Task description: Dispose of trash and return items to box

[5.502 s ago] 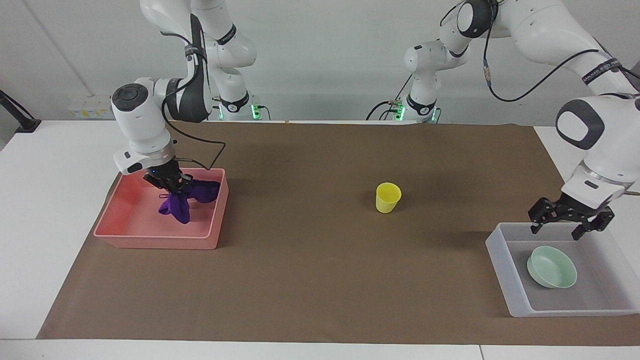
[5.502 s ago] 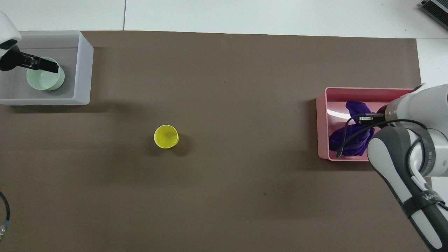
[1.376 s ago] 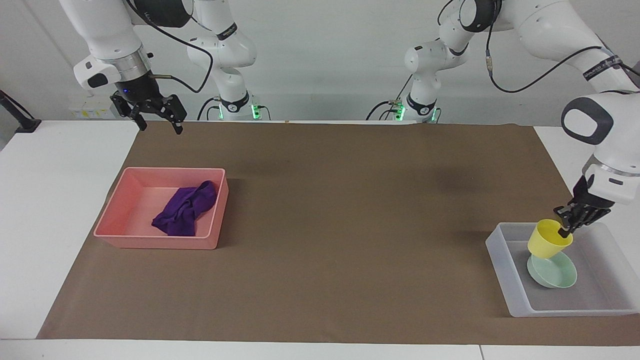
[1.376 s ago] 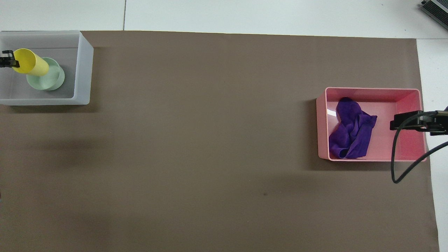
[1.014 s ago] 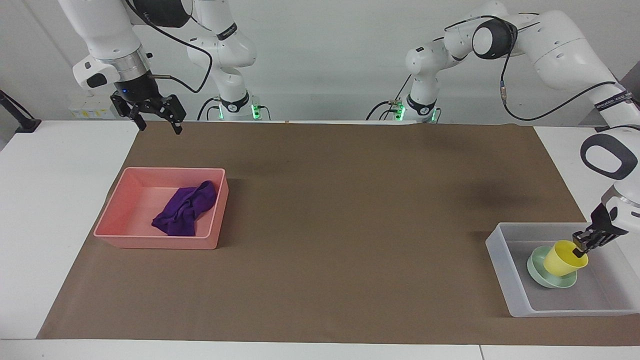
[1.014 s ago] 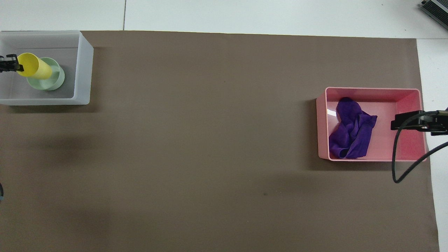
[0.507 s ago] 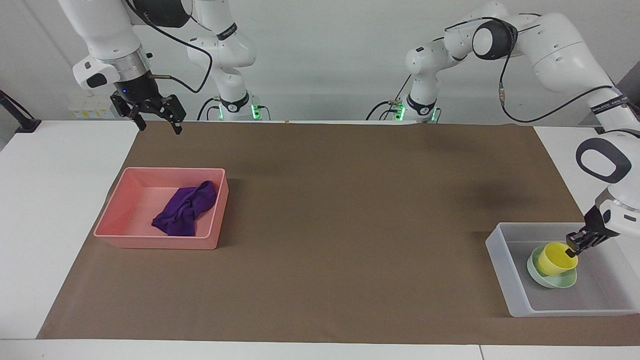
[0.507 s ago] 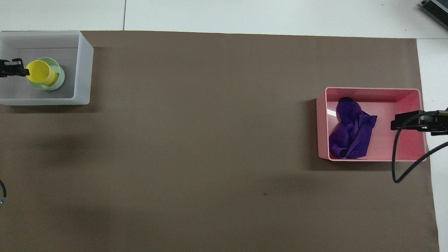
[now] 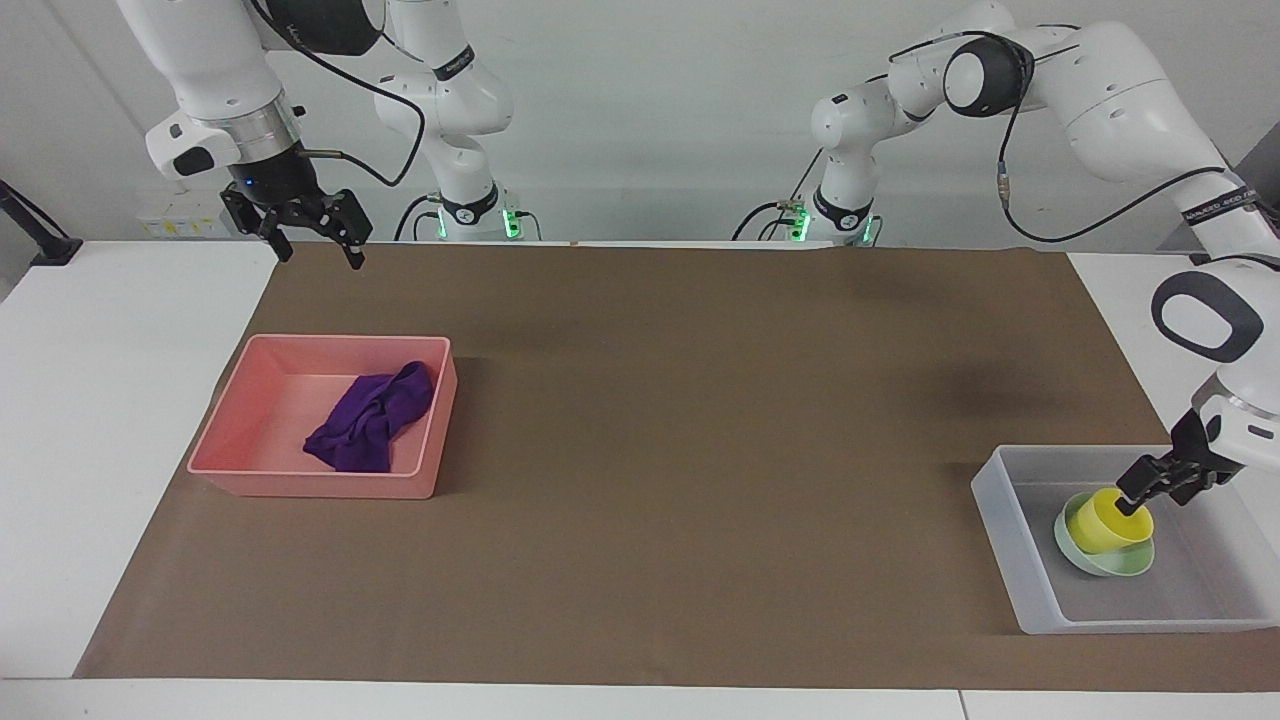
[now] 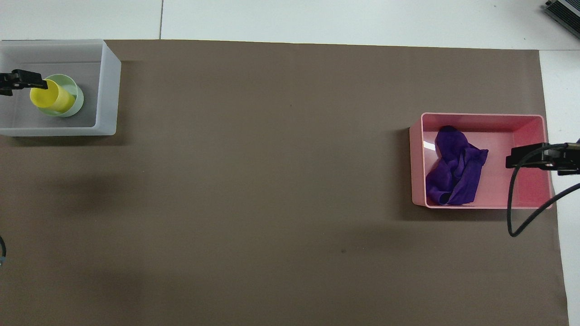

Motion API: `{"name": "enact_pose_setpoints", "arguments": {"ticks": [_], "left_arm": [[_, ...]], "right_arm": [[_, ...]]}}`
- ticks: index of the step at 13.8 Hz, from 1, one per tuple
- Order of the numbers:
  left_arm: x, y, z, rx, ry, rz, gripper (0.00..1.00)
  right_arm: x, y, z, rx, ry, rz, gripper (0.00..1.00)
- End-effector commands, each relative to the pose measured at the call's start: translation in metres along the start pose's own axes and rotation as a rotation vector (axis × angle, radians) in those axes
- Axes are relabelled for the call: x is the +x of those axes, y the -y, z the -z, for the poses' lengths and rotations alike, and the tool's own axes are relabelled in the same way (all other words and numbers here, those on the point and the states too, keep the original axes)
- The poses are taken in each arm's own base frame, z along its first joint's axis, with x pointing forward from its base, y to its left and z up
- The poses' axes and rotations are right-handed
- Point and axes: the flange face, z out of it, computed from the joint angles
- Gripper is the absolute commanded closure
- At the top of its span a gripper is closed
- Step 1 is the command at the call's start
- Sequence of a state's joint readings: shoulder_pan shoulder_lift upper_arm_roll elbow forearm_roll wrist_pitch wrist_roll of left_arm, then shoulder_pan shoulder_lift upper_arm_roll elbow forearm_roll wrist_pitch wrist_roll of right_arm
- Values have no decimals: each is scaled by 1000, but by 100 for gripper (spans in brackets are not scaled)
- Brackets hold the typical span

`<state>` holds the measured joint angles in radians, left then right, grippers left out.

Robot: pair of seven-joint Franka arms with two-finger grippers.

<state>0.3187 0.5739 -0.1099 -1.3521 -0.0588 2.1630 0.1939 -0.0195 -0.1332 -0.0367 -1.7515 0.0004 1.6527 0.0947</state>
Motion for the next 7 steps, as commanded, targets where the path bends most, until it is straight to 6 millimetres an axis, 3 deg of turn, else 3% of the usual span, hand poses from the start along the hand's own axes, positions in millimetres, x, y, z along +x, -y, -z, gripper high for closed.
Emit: {"name": "enact_pose_setpoints", "arguments": {"ticks": [1,3,5,7], "left_arm": [[-14,-57,40,15,-13,-120,0],[-42,-128,57,2,1,-207,0],[-69,-171,84,-4,9,-259,0],[-107,-223,96,-15,27,-311,0]], "right_arm": [[2,-1,0,-8,-11,-17,0],[2,-1,0,-1,-16,-18,0],[0,-1,-7,-2,-9,-15,0],[0,-1,-6,-3,-20,-13,0]]}}
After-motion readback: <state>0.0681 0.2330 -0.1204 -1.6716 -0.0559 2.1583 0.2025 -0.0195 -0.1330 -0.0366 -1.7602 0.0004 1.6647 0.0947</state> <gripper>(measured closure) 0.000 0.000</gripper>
